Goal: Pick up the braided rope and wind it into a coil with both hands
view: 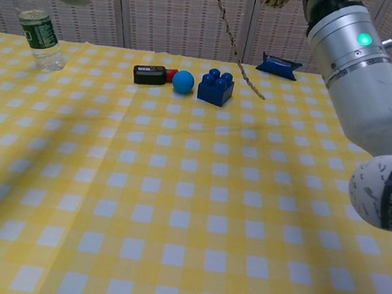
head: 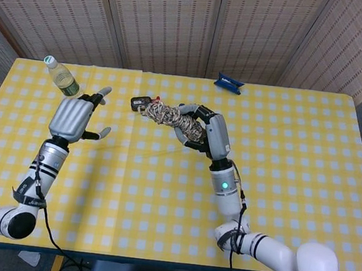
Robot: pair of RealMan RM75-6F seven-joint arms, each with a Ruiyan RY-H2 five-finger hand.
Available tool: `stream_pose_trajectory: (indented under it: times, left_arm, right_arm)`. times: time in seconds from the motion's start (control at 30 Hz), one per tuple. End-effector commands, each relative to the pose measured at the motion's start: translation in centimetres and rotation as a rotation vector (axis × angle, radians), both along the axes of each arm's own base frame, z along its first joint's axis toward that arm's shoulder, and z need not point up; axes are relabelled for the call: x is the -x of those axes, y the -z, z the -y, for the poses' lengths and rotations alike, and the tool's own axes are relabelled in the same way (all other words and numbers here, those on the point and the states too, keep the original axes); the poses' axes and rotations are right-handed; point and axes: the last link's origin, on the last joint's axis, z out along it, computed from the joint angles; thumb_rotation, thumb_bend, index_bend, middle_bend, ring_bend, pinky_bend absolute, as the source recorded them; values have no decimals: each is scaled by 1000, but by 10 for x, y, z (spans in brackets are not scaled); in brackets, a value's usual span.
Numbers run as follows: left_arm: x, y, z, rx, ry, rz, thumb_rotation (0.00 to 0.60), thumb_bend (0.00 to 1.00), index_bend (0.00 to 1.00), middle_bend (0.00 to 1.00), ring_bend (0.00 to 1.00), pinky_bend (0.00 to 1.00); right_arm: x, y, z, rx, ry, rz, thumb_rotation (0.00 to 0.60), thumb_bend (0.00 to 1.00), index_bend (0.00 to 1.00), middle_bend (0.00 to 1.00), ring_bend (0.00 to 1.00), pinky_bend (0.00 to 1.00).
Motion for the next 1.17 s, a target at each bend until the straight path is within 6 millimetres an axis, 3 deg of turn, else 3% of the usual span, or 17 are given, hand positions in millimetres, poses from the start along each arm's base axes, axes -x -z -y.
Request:
stream_pose_trajectory:
  times: [0.03,0.17,0.3,0.47,0.6,0.9,1.17]
  left_arm:
    - [28,-5,0,-45,-39,-26,545,264,35,281,294,511]
    - [61,-12,3,-99,-84,-33,594,264,76,279,290,484]
    - [97,-19,13,-146,-113,-71,600,264,118,280,282,449]
    - [134,-23,39,-178,-138,-119,600,264,153,276,260,398]
    - [152,-25,63,-196,-137,-172,600,264,180,276,258,370]
    - [173,-26,112,-191,-145,-151,600,264,196,276,253,324]
    - [169,-21,143,-166,-92,-124,600,264,213,276,254,291]
  right_arm:
    - [14,-7,-5,2,6,-30,600,299,758,581,466,526]
    - [29,-20,-10,0,13,-54,600,299,758,585,466,526]
    - [39,-32,-18,1,12,-82,600,299,758,586,467,526]
    - [45,-42,-27,-2,10,-96,600,299,758,586,466,526]
    - [50,-48,-32,-1,7,-117,600,299,758,586,467,526]
    - [66,-61,-38,1,32,-145,600,299,758,586,469,526]
    - [73,-60,-40,-11,52,-140,600,299,761,589,473,526]
